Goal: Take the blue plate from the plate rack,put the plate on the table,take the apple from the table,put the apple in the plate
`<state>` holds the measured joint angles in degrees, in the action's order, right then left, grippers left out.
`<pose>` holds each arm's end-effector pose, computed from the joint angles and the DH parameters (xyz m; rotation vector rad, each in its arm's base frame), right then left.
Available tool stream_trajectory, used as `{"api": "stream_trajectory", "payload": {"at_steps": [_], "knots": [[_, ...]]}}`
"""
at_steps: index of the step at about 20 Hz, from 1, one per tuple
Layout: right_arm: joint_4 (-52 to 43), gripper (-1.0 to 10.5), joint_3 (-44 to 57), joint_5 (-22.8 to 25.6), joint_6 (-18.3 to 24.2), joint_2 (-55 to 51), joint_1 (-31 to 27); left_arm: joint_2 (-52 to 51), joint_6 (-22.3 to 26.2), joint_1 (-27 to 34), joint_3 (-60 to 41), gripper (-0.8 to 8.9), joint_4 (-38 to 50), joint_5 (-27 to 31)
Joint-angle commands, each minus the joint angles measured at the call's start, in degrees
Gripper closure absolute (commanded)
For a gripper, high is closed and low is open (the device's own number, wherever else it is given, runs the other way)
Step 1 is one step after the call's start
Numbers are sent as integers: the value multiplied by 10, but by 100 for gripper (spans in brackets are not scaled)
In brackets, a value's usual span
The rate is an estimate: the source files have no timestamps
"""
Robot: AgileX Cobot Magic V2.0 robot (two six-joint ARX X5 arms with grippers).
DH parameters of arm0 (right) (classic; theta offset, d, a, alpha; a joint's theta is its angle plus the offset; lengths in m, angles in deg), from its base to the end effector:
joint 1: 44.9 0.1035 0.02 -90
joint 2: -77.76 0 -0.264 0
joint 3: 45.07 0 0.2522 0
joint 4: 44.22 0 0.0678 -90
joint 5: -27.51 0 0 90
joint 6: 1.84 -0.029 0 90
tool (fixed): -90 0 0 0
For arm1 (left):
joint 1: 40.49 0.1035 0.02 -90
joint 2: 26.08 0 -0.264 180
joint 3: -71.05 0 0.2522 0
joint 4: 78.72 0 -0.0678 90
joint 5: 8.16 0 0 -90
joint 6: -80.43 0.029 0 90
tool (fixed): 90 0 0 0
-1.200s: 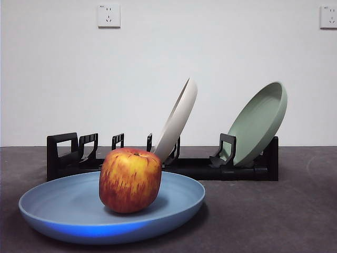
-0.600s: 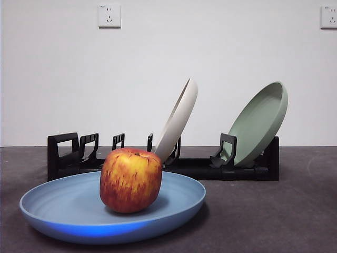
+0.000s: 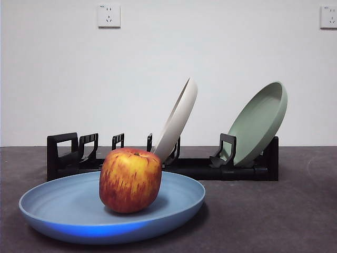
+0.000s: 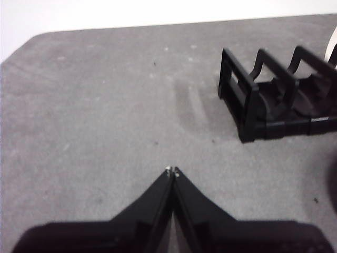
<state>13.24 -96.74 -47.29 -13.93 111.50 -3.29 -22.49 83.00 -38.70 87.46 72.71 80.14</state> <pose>0.0905 0.0702 0.2668 -0.1301 0.6526 0.3739 0.0956 0.0021 0.1497 0.0362 0.2747 -0.0046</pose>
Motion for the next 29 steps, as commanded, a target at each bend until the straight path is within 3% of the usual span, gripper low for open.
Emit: {"api": "stream_trajectory", "payload": {"at_steps": [1,17,23,26,29], "knots": [[-3,946,3,2,-5,0,0,-13,7,2,-14,816,14,1],[-3,946,3,2,-5,0,0,-24,6,2,-15,816,18,0],[2,946,3,29,16,-14,-5,-24,6,2,-15,816,18,0],[-68,946,4,12,80,-38,-73,-24,6,2,-15,816,18,0],[-162,946,20,-99,123,-80,-195,-24,6,2,-15,816,18,0]]}}
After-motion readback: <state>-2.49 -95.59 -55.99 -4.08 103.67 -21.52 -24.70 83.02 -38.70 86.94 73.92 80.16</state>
